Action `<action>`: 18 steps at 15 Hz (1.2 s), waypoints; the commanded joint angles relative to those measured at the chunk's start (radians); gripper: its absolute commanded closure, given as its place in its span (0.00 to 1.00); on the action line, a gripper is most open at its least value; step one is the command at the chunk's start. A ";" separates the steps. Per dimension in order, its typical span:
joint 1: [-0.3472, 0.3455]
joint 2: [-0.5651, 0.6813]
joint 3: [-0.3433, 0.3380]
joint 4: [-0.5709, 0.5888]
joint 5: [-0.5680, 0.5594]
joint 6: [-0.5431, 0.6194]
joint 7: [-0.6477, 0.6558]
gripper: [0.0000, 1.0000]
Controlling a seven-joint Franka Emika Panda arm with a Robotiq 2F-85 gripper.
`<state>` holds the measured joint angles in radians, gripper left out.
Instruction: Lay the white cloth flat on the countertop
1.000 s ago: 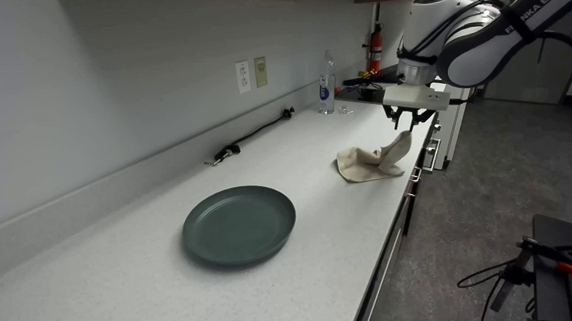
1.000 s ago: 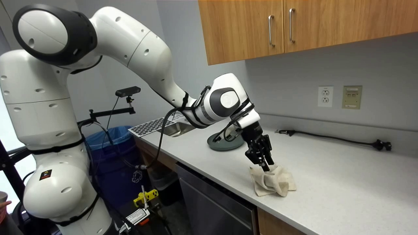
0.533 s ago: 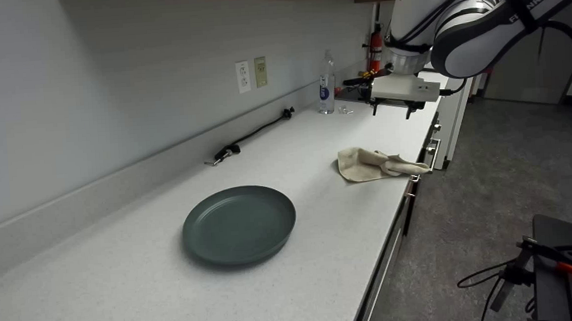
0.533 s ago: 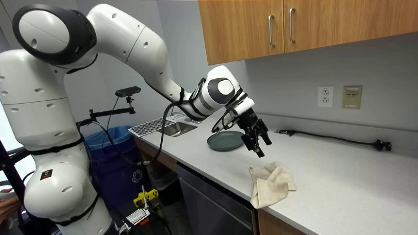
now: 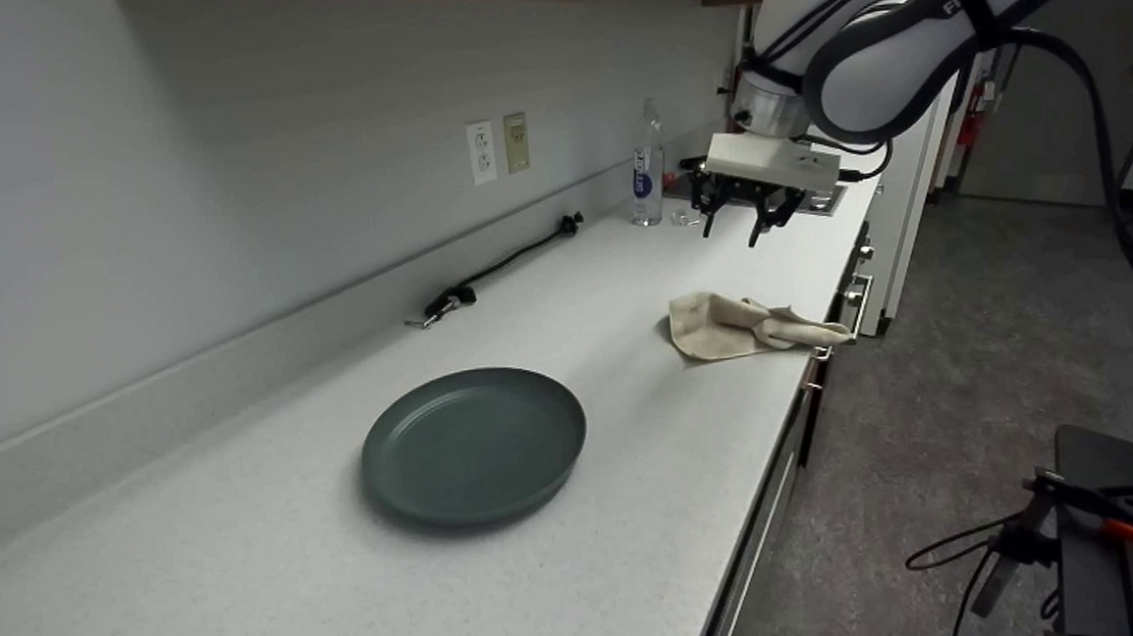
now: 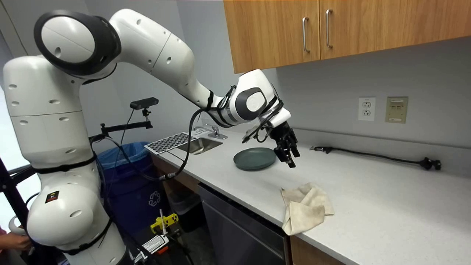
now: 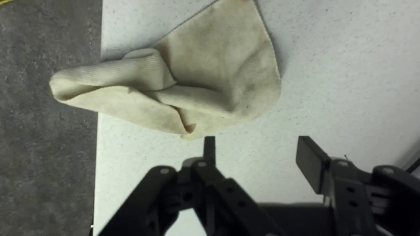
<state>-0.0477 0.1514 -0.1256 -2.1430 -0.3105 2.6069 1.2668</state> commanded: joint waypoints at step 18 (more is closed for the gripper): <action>-0.010 0.266 0.027 0.197 0.388 -0.095 -0.339 1.00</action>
<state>-0.0484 0.3915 -0.1219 -1.9904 -0.0022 2.5613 1.0002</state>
